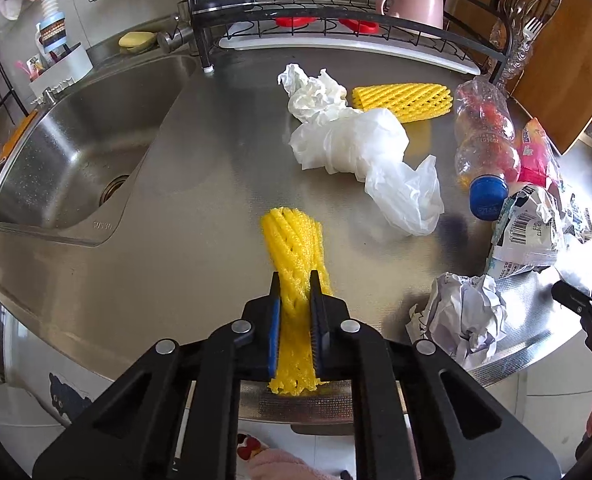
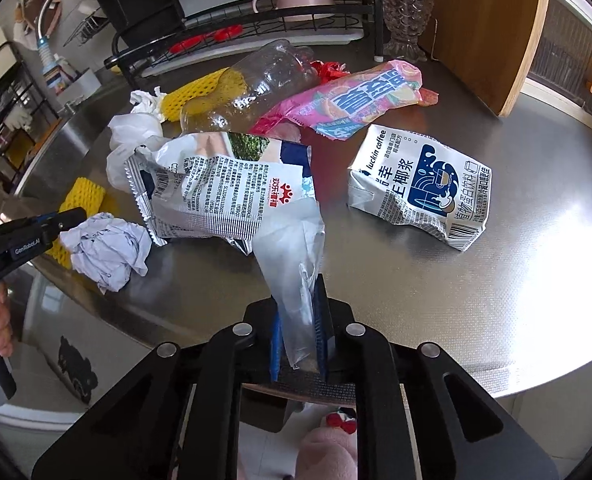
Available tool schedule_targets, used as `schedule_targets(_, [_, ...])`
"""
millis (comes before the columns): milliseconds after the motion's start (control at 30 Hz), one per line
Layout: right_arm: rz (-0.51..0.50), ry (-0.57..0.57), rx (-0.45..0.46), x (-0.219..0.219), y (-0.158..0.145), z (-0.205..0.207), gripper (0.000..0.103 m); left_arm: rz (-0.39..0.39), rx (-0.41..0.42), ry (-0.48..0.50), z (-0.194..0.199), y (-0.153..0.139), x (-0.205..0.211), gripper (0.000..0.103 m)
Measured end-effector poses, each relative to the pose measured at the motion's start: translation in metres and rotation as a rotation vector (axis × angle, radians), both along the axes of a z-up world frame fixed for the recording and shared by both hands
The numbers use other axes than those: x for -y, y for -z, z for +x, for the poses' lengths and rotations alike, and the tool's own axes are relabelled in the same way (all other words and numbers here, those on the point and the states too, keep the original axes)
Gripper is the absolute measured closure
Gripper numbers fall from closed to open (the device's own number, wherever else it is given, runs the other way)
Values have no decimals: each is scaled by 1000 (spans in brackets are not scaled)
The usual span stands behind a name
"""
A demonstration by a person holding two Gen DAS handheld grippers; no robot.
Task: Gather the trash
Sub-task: 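Grasp the yellow foam net with the left tool while the right tool grasps a clear plastic wrapper, then carry both items over the floor bin and open both tools to drop them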
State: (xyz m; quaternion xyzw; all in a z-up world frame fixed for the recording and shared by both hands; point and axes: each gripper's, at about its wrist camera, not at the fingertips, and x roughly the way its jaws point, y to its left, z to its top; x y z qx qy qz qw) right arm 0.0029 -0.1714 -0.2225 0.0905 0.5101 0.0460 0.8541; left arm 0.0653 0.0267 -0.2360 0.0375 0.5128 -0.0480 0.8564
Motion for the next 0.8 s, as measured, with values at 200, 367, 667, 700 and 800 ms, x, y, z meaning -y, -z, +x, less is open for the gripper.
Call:
schedule_targets(200, [37, 57, 52, -4, -23, -21, 90, -65, 10, 26, -13, -17, -10, 95])
schedule_targets(367, [72, 86, 107, -28, -47, -63, 90, -76, 15, 107, -55, -40, -19, 95])
schedule_targets(667, [83, 37, 16, -84, -3, -109, 89, -129, -72, 242, -136, -12, -32, 95])
schedule_targets(700, [85, 21, -4, -89, 7, -112, 89, -140, -85, 255, -142, -2, -32, 95])
schedule_targets(800, [117, 16, -79, -96, 40, -118, 89, -164, -119, 255, -152, 31, -32, 95])
